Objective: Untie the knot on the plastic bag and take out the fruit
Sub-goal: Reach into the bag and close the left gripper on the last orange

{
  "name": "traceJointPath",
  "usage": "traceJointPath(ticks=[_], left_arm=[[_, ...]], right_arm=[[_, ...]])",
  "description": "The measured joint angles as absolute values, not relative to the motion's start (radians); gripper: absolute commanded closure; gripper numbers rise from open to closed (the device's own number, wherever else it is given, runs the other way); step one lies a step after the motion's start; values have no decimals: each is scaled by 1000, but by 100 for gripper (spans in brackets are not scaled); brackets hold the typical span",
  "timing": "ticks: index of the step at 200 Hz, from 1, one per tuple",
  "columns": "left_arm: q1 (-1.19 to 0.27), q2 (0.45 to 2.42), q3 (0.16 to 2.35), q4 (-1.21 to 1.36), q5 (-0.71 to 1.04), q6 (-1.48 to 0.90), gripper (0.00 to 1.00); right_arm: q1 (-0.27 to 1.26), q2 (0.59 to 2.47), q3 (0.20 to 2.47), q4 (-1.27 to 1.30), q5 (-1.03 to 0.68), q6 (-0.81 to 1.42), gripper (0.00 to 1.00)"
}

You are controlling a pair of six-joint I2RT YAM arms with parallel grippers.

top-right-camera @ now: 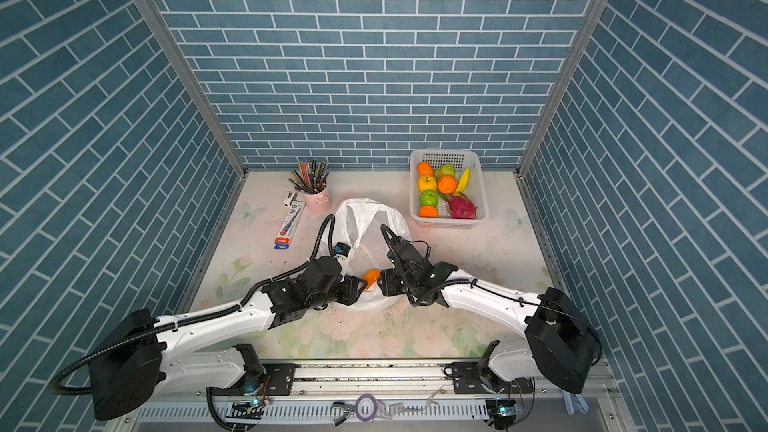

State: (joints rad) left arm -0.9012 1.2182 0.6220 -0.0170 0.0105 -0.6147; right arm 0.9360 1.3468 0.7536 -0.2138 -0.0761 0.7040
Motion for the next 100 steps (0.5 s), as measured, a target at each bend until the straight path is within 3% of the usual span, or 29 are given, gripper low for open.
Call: traceJointPath(ticks=[45, 100], left_arm=[[-881, 1359, 734, -4, 0, -623, 33], [-862, 1519, 744, -2, 34, -615, 17]], right_arm=[[958, 1346, 645, -173, -89, 765, 67], [986, 1348, 572, -147, -86, 790, 68]])
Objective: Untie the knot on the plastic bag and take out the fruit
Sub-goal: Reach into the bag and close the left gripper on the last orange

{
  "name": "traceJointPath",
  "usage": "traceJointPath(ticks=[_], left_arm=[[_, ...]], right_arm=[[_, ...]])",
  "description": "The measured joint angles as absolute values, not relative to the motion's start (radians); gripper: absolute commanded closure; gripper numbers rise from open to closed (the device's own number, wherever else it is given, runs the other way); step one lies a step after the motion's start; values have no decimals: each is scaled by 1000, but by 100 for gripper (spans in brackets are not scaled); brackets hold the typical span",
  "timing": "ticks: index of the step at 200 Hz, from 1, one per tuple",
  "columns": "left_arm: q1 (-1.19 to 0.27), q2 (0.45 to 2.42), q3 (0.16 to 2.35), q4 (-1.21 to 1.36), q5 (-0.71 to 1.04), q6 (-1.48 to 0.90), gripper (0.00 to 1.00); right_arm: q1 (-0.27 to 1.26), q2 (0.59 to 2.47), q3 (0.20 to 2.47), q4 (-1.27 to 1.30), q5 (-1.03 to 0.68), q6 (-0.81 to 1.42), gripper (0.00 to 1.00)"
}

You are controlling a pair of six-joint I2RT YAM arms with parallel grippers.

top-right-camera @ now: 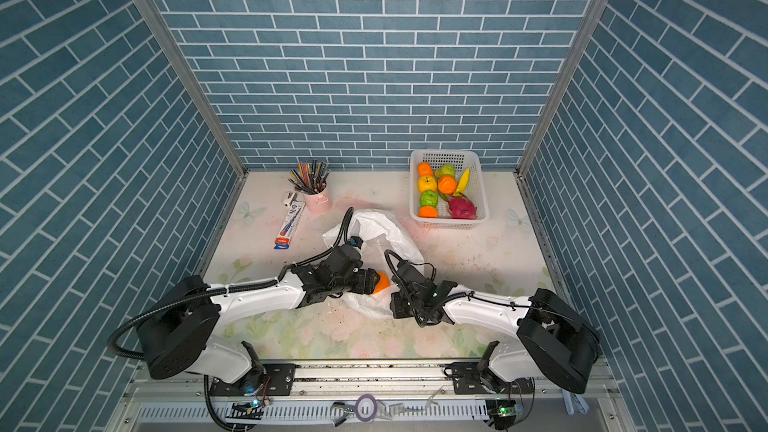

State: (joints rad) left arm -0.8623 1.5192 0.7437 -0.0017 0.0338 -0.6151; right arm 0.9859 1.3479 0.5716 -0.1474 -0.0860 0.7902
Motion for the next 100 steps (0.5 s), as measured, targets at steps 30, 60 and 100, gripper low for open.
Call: traceJointPath(ticks=[30, 60, 100], left_arm=[[-862, 1560, 756, 16, 96, -611, 17], [-862, 1611, 791, 28, 138, -603, 15], [-862, 1649, 820, 35, 162, -588, 28]], right_arm=[[987, 1350, 561, -127, -86, 803, 68], [987, 1351, 561, -118, -86, 808, 68], [987, 1350, 561, -115, -79, 816, 68]])
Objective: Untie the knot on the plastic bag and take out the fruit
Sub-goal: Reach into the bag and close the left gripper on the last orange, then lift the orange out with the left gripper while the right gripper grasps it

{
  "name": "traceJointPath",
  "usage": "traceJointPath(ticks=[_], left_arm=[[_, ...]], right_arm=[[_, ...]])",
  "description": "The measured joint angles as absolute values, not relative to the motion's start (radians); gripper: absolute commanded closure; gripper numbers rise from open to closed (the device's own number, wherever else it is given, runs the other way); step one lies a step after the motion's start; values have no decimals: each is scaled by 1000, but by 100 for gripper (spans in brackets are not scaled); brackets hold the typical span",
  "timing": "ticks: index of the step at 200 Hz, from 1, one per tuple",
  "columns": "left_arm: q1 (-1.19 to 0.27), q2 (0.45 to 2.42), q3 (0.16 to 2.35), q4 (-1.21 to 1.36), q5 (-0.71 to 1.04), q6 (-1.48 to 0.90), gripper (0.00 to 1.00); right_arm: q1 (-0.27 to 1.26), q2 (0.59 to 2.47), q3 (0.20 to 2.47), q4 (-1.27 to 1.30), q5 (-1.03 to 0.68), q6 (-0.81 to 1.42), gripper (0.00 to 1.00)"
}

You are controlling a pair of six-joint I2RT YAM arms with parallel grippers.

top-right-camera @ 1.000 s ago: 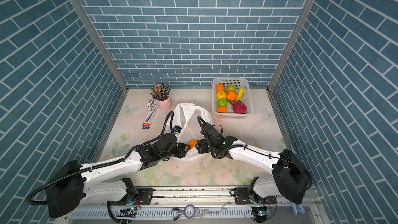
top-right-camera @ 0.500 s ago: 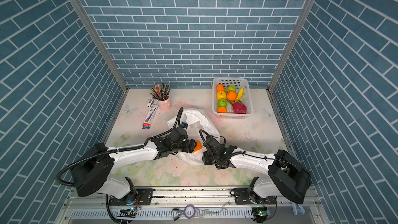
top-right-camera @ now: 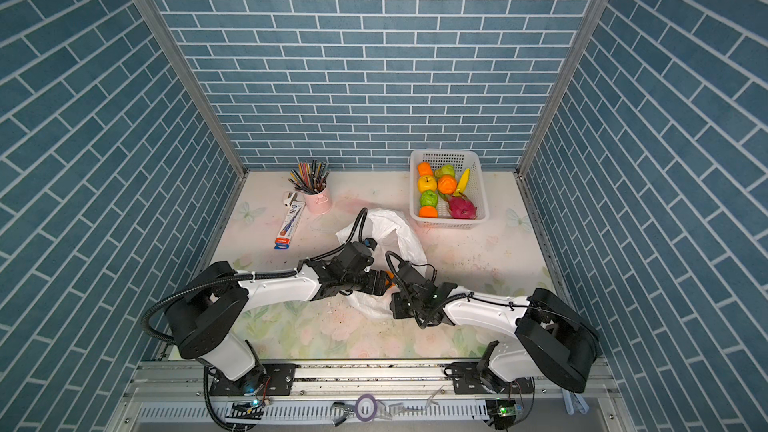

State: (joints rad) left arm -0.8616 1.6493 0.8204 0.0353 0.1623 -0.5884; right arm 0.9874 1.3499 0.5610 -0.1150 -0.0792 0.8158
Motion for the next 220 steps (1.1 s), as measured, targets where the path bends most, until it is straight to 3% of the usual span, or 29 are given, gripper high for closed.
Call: traceJointPath(ticks=[20, 62, 166, 220], left_arm=[[-862, 1644, 820, 46, 177, -586, 42], [-862, 1618, 820, 45, 189, -588, 54], [-810, 1409, 820, 38, 275, -619, 58], [-764, 1367, 809, 44, 340, -661, 58]], right_arm=[[987, 1346, 558, -112, -72, 817, 68], [988, 1342, 556, -112, -49, 835, 66], [976, 1377, 567, -135, 41, 891, 66], [968, 1357, 635, -164, 43, 886, 40]])
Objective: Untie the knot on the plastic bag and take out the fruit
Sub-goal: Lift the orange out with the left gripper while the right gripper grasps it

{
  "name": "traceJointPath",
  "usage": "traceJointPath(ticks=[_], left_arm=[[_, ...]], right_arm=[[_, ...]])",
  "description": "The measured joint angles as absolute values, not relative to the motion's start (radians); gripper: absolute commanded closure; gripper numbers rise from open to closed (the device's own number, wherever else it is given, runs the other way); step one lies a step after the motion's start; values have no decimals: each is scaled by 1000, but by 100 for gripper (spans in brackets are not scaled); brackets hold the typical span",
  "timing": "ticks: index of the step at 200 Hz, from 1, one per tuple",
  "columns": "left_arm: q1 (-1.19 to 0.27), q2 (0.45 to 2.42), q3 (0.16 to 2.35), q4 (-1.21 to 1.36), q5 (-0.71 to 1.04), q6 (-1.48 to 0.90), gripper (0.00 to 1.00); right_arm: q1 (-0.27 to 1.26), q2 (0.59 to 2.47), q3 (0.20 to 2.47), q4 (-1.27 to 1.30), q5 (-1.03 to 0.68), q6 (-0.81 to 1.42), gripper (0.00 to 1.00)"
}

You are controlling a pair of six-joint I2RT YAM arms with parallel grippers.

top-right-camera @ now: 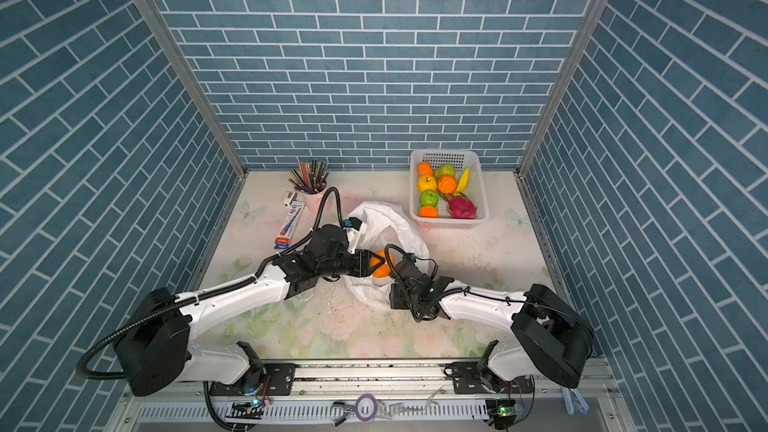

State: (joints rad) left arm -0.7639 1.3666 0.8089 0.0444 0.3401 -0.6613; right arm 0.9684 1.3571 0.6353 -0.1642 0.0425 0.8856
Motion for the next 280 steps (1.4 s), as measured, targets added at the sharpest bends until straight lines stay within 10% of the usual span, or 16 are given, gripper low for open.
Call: traceJointPath(ticks=[166, 237, 280], left_arm=[[-722, 1265, 855, 39, 396, -775, 58], [-719, 1278, 873, 35, 414, -780, 58], [-705, 1288, 879, 30, 408, -786, 58]], right_arm=[[975, 892, 345, 472, 64, 231, 6], [975, 1144, 382, 791, 59, 17, 11], [972, 1246, 406, 892, 95, 9, 31]])
